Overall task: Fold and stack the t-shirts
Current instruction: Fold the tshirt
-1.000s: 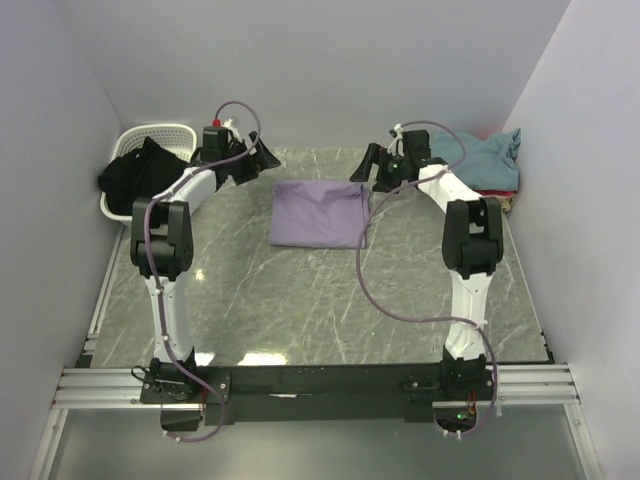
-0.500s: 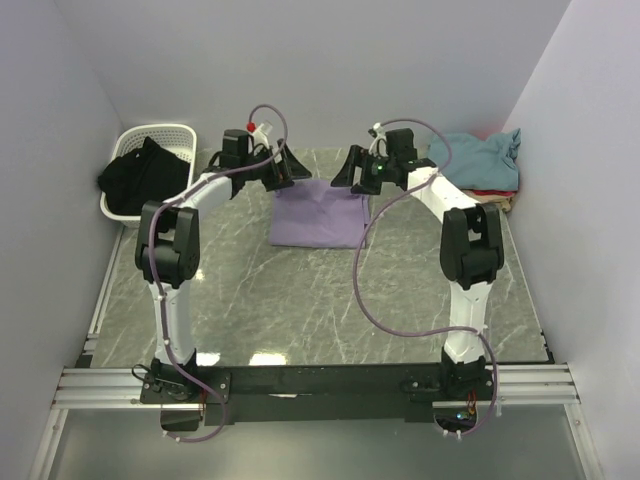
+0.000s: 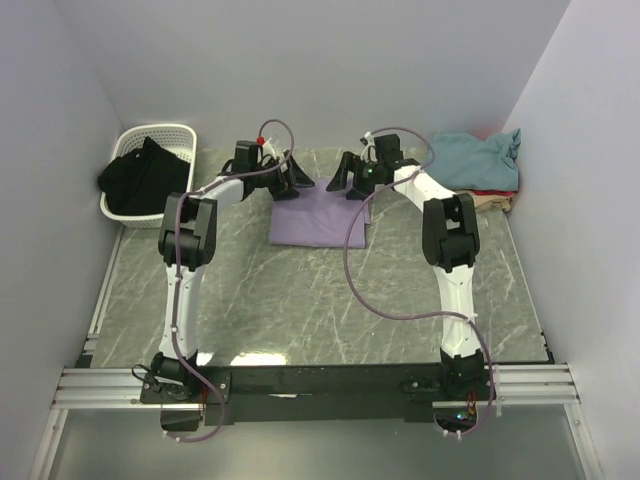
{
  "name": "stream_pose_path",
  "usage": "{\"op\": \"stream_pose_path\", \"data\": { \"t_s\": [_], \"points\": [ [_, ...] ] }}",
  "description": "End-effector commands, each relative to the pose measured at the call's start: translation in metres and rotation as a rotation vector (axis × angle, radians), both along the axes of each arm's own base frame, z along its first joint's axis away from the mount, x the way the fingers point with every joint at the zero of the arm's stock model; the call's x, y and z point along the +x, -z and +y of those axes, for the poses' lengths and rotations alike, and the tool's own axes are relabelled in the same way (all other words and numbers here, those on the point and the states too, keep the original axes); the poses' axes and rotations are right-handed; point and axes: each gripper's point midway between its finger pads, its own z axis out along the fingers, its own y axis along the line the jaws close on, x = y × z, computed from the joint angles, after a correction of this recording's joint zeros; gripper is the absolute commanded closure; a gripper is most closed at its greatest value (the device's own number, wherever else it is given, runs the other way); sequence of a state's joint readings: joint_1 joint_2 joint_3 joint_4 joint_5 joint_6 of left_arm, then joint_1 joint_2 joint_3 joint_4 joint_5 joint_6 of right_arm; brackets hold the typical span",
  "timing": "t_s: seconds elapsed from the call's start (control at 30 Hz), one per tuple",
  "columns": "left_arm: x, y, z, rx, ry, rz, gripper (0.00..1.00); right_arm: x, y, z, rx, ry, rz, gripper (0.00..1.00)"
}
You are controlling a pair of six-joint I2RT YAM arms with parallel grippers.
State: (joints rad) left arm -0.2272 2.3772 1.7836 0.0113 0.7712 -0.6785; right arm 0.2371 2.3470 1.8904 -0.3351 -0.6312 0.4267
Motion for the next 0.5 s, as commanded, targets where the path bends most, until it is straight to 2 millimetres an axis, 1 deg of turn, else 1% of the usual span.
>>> {"op": "stream_pose_path", "data": {
  "t_s": [0.0, 0.03, 0.07, 0.1, 0.13, 0.17, 0.2, 0.23, 0.27, 0.3, 0.33, 0.4, 0.43, 0.47],
  "points": [
    [0.032, -0.034, 0.002, -0.037, -0.01, -0.118, 0.05, 0.037, -0.024, -0.008, -0.019, 0.032, -0.11, 0.09],
    [0.035, -0.035, 0.003, -0.043, -0.011, -0.122, 0.05, 0.045, -0.03, -0.011, -0.02, 0.043, -0.126, 0.09],
    [0.04, -0.039, 0.004, -0.047, -0.016, -0.135, 0.05, 0.048, -0.031, -0.013, -0.019, 0.048, -0.129, 0.08],
    [0.044, -0.034, 0.009, -0.046, -0.027, -0.132, 0.05, 0.053, -0.026, -0.018, -0.024, 0.063, -0.126, 0.08],
    [0.048, -0.036, 0.012, -0.044, -0.036, -0.138, 0.05, 0.058, -0.029, -0.021, -0.022, 0.072, -0.138, 0.07],
    [0.051, -0.032, 0.015, -0.042, -0.042, -0.131, 0.05, 0.061, -0.028, -0.024, -0.025, 0.083, -0.137, 0.06],
    [0.054, -0.032, 0.022, -0.043, -0.055, -0.133, 0.05, 0.063, -0.02, -0.026, -0.027, 0.089, -0.126, 0.06],
    [0.056, -0.031, 0.024, -0.046, -0.059, -0.132, 0.05, 0.068, -0.023, -0.031, -0.026, 0.1, -0.133, 0.05],
    [0.058, -0.027, 0.027, -0.042, -0.066, -0.126, 0.05, 0.071, -0.02, -0.035, -0.027, 0.11, -0.126, 0.05],
    [0.059, -0.023, 0.033, -0.034, -0.076, -0.118, 0.05, 0.073, -0.012, -0.037, -0.029, 0.113, -0.111, 0.05],
    [0.059, -0.02, 0.036, -0.023, -0.078, -0.118, 0.05, 0.076, -0.011, -0.043, -0.028, 0.126, -0.112, 0.05],
    [0.061, -0.015, 0.045, -0.004, -0.097, -0.113, 0.05, 0.079, -0.009, -0.05, -0.027, 0.141, -0.105, 0.05],
    [0.06, -0.007, 0.05, 0.015, -0.103, -0.103, 0.05, 0.078, -0.005, -0.053, -0.034, 0.149, -0.102, 0.05],
    [0.062, -0.007, 0.054, 0.033, -0.121, -0.114, 0.05, 0.078, -0.004, -0.058, -0.044, 0.162, -0.105, 0.05]
  ]
}}
